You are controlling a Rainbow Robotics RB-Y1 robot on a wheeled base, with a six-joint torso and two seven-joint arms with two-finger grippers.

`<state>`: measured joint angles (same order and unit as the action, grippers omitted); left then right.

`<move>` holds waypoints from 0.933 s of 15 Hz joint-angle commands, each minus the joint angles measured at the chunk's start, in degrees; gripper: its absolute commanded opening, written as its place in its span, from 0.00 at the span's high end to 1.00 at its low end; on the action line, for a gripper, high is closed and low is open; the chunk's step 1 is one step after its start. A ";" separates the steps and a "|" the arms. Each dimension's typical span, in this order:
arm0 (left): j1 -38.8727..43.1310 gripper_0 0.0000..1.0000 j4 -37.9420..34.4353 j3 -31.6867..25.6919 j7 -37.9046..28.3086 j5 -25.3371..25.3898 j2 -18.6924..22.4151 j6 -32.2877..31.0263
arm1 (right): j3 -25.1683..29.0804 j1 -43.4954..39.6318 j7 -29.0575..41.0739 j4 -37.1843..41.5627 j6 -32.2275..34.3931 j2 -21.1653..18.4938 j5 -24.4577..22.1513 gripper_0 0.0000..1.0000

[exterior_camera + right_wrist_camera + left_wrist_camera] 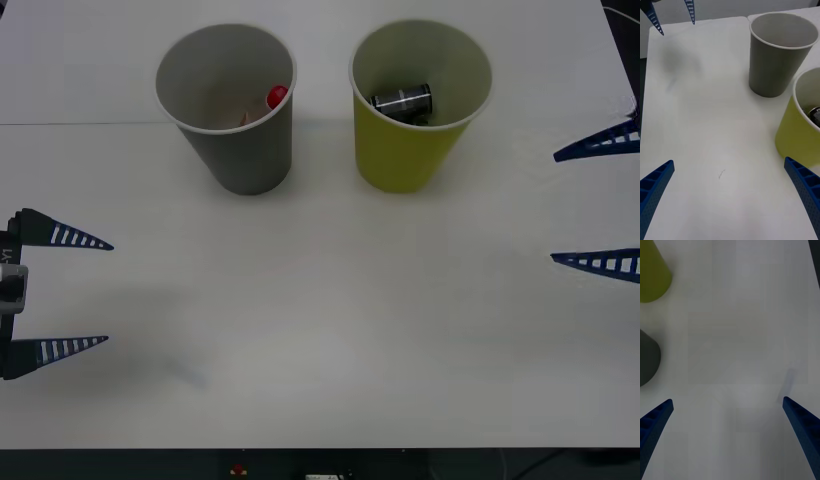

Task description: Put the can into the green bin and the plastic bottle into the gray bin

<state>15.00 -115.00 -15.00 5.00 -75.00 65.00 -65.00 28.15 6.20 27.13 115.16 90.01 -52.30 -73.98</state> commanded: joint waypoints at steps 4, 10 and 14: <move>0.00 0.00 0.00 0.00 0.00 0.00 0.00 0.00 | 5.69 -11.12 -10.34 -0.02 -0.01 0.00 1.38 0.00; 0.00 0.00 0.00 0.00 0.00 0.00 0.00 0.00 | 5.60 -14.28 -13.24 -0.02 -0.01 0.18 -0.90 0.00; 0.00 0.00 0.00 0.00 0.00 0.00 0.00 0.00 | 4.37 -13.58 -13.59 -0.02 -0.01 1.93 -3.45 0.00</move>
<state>15.00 -115.00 -15.00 5.00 -75.00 65.00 -65.00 32.71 -7.55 13.56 115.15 90.01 -50.92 -77.27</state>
